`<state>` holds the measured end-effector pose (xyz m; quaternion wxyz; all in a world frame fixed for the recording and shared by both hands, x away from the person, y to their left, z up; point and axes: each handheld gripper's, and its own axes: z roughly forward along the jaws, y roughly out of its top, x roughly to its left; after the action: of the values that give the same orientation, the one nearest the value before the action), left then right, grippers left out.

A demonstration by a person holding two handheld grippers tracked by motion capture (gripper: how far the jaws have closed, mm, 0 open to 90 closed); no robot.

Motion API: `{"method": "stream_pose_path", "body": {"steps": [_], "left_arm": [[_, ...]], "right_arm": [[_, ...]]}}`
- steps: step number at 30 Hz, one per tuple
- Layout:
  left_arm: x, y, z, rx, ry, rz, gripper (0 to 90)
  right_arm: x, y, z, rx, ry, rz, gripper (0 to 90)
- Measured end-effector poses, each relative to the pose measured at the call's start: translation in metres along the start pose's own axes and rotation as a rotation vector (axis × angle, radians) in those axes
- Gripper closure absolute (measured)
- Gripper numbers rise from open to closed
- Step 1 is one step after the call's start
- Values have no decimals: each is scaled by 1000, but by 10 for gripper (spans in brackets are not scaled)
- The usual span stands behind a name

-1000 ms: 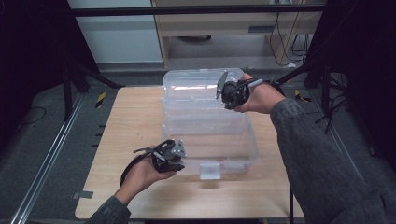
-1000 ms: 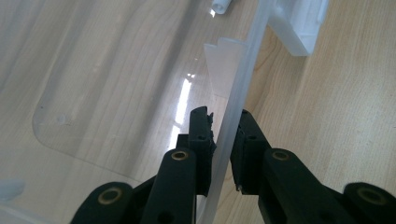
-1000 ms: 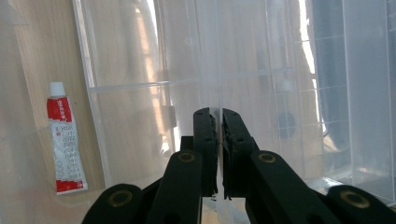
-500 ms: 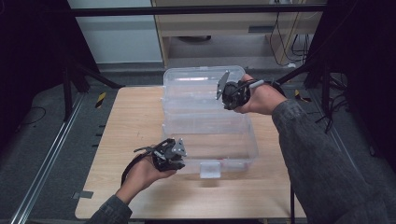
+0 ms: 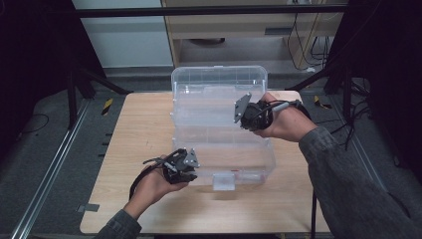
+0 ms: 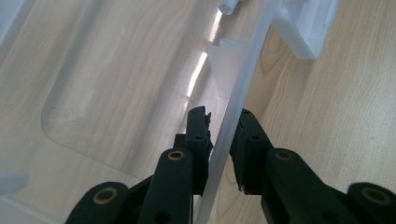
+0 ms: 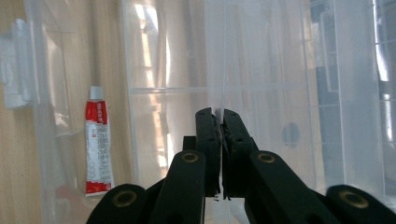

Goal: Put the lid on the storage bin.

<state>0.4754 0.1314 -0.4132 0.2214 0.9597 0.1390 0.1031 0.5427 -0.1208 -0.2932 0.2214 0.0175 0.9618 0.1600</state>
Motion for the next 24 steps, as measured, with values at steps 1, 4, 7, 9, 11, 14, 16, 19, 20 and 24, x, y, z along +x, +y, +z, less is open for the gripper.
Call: {"method": "stream_pose_path", "body": {"steps": [1, 4, 7, 9, 11, 14, 16, 19, 20, 24], "left_arm": [[0, 0, 0, 0, 0, 0, 772], [0, 0, 0, -1, 3, 2, 770], [-3, -1, 0, -3, -2, -33, 769], [-3, -1, 0, -3, -1, -34, 769], [0, 0, 0, 2, 3, 6, 768], [-1, -1, 0, 2, 5, 5, 765], [-1, -1, 0, 1, 5, 5, 764], [-1, -1, 0, -2, 6, 6, 764], [-1, -1, 0, -4, 5, 4, 764], [-1, -2, 0, -9, 6, 3, 762]], "right_arm": [[0, 0, 0, 0, 0, 0, 873], [11, -4, -3, -12, -5, -2, 871], [20, -6, -4, -13, -7, -11, 865], [23, -6, -4, -12, -2, -8, 863], [28, -7, -4, -12, -6, -13, 859], [34, -10, -5, -14, -2, -14, 861], [35, -12, -5, -15, 5, -15, 859], [34, -13, -4, -20, 17, -3, 859], [34, -13, -4, -18, 22, -3, 860], [35, -12, -5, -8, 28, -9, 860]]}}
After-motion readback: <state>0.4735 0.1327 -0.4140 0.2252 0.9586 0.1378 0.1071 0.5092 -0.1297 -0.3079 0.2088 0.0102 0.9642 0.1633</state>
